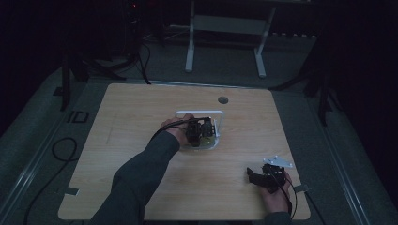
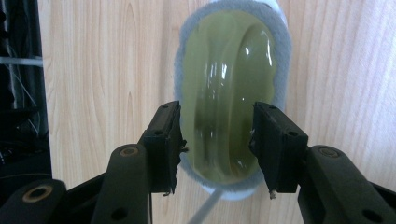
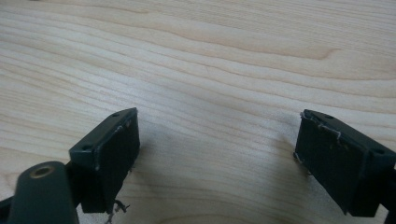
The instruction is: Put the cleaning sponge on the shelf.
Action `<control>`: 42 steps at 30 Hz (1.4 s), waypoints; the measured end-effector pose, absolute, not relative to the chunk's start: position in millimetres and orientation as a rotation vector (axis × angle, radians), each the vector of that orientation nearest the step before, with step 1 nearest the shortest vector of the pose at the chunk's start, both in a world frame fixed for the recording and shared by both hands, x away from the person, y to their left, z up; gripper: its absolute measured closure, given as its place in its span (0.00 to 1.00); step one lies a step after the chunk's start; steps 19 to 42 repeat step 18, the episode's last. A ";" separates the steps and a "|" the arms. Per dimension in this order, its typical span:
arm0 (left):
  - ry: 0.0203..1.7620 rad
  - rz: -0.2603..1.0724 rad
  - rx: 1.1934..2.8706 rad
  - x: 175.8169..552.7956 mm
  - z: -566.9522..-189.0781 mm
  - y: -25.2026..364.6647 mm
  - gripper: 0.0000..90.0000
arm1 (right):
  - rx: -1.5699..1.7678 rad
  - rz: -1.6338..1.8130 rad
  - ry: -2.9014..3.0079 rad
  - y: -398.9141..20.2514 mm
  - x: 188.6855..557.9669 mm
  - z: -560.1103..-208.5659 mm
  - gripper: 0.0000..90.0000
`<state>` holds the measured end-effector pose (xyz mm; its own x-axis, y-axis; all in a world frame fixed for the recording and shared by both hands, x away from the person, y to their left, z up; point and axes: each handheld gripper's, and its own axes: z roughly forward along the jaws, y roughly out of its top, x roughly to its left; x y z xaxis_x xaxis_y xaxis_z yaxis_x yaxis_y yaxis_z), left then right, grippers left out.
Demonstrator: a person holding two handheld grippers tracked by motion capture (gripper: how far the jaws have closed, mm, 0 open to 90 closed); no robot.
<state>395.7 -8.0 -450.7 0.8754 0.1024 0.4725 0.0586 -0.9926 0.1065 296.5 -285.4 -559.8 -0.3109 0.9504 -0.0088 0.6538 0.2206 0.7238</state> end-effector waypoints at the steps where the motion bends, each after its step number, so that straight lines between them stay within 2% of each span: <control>1: 0.129 0.749 2.955 394.5 -448.9 -6.6 0.59 | 1.477 0.868 2.045 -285.4 296.5 -559.8 0.15; 10: 0.209 0.640 2.908 385.4 -430.4 7.4 0.63 | 1.475 0.868 2.045 -285.4 296.5 -559.9 0.15; 18: 0.266 0.592 2.841 366.9 -416.5 26.2 0.62 | 1.475 0.868 2.046 -285.5 296.5 -559.9 0.15; 42: 0.266 0.592 2.841 366.9 -416.5 26.2 0.62 | 1.475 0.868 2.046 -285.5 296.5 -559.9 0.15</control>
